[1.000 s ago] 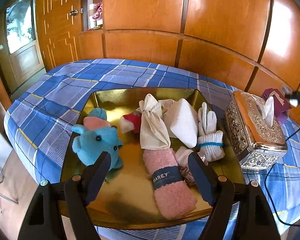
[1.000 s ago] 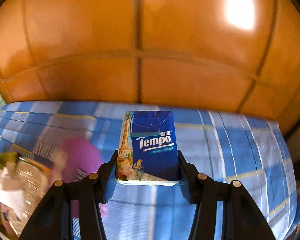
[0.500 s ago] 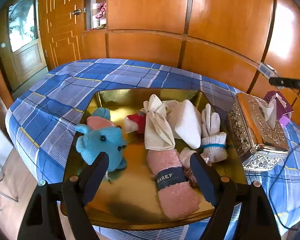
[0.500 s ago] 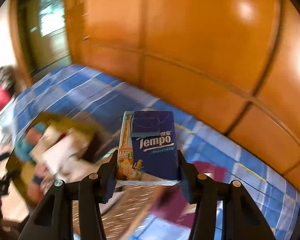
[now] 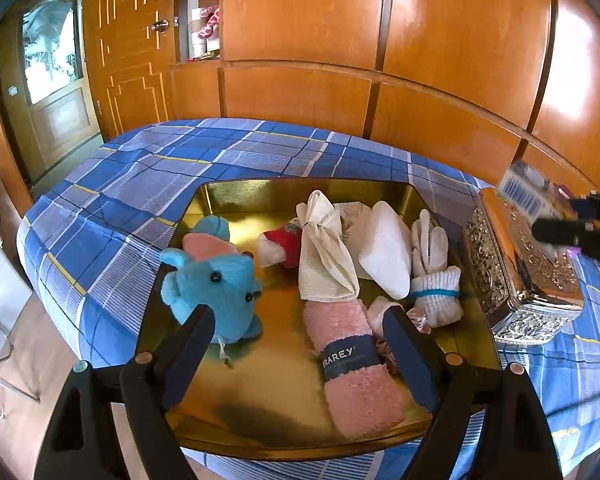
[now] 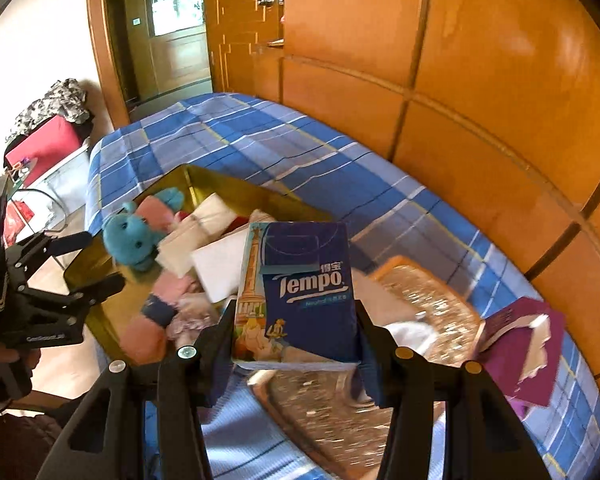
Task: Organize soft objects
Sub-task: 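Carry the Tempo pack over the gold tray and lower it with the right tool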
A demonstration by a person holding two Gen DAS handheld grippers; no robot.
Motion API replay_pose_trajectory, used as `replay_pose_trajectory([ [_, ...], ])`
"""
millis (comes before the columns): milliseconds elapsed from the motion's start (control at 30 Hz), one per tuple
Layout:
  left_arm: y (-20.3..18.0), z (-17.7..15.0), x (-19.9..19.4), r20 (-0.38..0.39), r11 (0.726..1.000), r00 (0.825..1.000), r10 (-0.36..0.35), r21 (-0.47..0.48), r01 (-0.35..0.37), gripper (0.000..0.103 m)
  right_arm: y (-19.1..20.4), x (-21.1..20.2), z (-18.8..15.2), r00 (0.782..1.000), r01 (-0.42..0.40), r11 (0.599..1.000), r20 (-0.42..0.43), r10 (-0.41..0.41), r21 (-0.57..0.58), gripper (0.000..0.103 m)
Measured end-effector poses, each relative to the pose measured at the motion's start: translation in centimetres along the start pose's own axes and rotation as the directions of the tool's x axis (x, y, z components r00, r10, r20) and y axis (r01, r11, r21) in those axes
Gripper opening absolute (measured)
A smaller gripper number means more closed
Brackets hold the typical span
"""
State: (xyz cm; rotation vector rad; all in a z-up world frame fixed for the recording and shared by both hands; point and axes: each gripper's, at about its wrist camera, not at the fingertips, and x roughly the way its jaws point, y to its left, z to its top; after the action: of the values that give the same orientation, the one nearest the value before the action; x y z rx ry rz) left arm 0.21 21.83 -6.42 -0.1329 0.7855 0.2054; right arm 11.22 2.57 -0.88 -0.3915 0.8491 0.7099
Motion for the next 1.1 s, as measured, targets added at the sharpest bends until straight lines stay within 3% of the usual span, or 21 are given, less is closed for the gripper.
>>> replay_pose_trajectory([
  [333,0.3,0.0,0.1,0.001,1.0,1.0,0.011,-0.008,-0.011,0.086,5.0,1.7,-1.5,0.995,-0.069,0.997,-0.074,0.07,0.015,0.052],
  [533,0.9,0.1,0.2,-0.003,1.0,1.0,0.014,-0.014,-0.014,0.086,7.6,3.0,-2.9,0.974,-0.169,0.985,-0.148,0.173,0.039,0.052],
  [867,5.2,0.9,-1.0,0.025,0.99,0.995,0.101,-0.1,-0.098,0.086,9.3,7.6,-1.0,0.988,-0.056,0.996,-0.141,0.065,0.067,0.052],
  [1100,4.1,0.3,-0.9,0.016,0.994,0.996,0.086,-0.067,-0.085,0.087,10.2,12.1,-0.1,0.984,0.039,0.999,-0.176,-0.032,0.036,0.052],
])
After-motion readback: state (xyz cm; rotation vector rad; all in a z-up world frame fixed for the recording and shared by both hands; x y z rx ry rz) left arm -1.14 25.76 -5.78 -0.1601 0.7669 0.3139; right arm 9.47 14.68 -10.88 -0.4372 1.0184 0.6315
